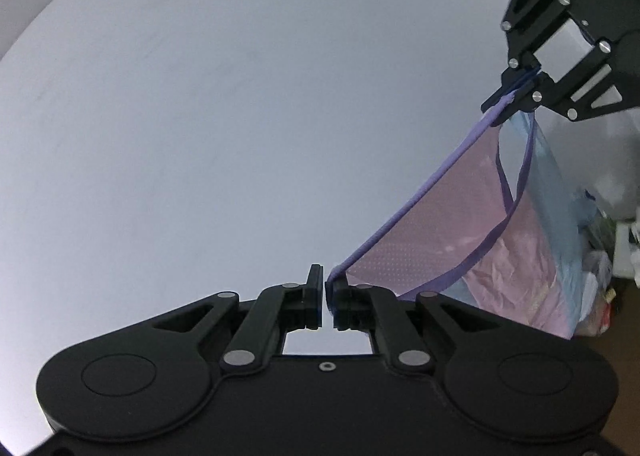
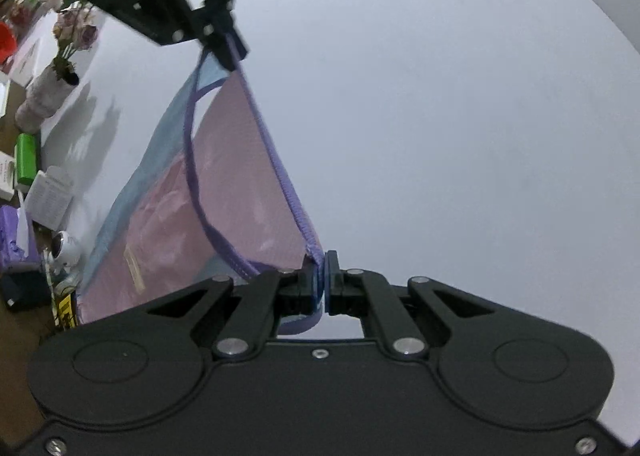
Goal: Fold clothes
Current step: 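Raise the held garment high with both grippers, letting it hang between them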
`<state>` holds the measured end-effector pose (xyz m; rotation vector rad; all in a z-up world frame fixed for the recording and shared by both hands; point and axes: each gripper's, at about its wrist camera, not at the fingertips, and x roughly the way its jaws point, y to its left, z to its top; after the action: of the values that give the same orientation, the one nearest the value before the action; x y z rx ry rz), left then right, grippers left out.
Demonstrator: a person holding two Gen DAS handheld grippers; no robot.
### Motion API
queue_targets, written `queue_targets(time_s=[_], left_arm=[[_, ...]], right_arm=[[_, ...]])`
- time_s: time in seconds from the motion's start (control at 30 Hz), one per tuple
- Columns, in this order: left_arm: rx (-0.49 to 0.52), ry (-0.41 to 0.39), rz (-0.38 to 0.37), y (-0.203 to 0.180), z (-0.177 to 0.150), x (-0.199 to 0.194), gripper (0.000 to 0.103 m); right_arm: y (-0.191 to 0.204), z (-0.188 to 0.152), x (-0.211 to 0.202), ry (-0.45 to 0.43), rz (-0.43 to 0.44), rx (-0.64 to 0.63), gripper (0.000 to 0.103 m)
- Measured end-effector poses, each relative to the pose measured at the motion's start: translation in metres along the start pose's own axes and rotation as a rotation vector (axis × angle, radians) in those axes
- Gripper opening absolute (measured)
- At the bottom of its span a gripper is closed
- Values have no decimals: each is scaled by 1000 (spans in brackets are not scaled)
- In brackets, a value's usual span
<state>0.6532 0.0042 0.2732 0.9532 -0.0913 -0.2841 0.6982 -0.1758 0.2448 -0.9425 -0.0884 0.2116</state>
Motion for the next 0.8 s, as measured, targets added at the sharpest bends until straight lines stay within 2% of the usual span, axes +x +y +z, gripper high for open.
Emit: queue_targets(time_s=[0.03, 0.1, 0.2, 0.23, 0.27, 0.3, 0.33, 0.4, 0.43, 0.53, 0.63, 0.8], left_arm=[[12, 7, -20, -3, -2, -3, 6], [38, 30, -127, -14, -9, -11, 6], [57, 39, -304, -27, -20, -21, 5], [64, 44, -363, -31, -23, -24, 4], [69, 60, -451, -36, -26, -28, 4], [65, 73, -503, -38, -28, -29, 4], [60, 82, -533, -38, -28, -29, 4], [29, 102, -601, -36, -28, -28, 4], [13, 106, -617, -35, -28, -26, 4], [15, 120, -607, -35, -31, -9, 4], [37, 132, -576, -37, -29, 4, 4], [75, 139, -511, -36, -32, 53, 4]], right_arm=[[2, 2, -6, 13, 38, -9, 3], [5, 0, -11, 29, 104, -18, 3], [5, -7, -13, 94, 295, 12, 3], [4, -9, -13, 128, 384, 12, 3], [2, -11, -13, 155, 452, 11, 3], [1, -10, -14, 171, 481, 16, 3], [-1, -11, -13, 205, 549, 22, 3], [-2, -11, -12, 242, 629, 8, 3], [-1, -11, -13, 264, 682, -9, 3], [2, -8, -18, 272, 732, -40, 3], [-3, -7, -5, 267, 703, -29, 3], [-17, -16, 36, 245, 624, 38, 3]])
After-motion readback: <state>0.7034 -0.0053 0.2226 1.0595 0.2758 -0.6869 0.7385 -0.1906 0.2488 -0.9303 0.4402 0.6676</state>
